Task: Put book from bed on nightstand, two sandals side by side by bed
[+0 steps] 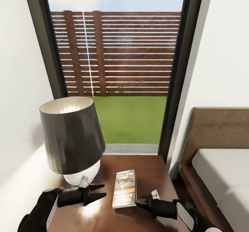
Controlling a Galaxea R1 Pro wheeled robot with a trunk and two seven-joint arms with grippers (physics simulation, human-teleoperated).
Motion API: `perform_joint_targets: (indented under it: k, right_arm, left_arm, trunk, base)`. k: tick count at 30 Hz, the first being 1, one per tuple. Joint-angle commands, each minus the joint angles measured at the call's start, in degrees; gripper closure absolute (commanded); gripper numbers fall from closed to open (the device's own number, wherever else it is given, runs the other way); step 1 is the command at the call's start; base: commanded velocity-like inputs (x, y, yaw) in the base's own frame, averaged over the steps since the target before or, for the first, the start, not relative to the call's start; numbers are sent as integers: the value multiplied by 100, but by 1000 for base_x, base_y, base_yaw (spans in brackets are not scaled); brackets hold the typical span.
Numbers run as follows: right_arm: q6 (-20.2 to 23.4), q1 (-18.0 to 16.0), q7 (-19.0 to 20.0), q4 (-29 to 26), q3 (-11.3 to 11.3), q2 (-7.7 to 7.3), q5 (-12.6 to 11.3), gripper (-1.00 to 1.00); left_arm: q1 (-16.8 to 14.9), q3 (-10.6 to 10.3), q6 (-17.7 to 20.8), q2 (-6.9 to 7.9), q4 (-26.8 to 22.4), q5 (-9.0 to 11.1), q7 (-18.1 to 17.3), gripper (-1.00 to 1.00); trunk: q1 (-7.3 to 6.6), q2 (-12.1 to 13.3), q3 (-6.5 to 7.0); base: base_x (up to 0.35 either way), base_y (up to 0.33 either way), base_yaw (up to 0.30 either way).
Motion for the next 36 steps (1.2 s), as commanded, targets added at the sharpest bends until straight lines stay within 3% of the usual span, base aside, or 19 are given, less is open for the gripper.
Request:
perform_joint_targets:
  k: [1,6,9,36]
  right_arm:
    - [29,-4,-5,-2,26,-6,-43,100]
    - [29,-5,-5,-2,26,-6,-43,100]
    - [29,-5,-3,-2,26,-6,-43,100]
    - [29,-5,-1,-2,26,-6,-43,100]
  left_arm:
    - [-4,16,60,-5,-6,-48,-41,-100]
    - [-4,16,60,-6,-6,-47,-41,-100]
    - [-4,16,60,-6,-6,-48,-41,-100]
    - [-4,15,60,-6,-6,-48,-41,-100]
  trunk:
    - [-1,-2,-6]
    - [-1,-2,-6]
    - [7,-6,-72]
    - [12,-9,-117]
  base:
    - [44,0,0]
    - [11,0,0]
    - [1,0,0]
    - [0,0,0]
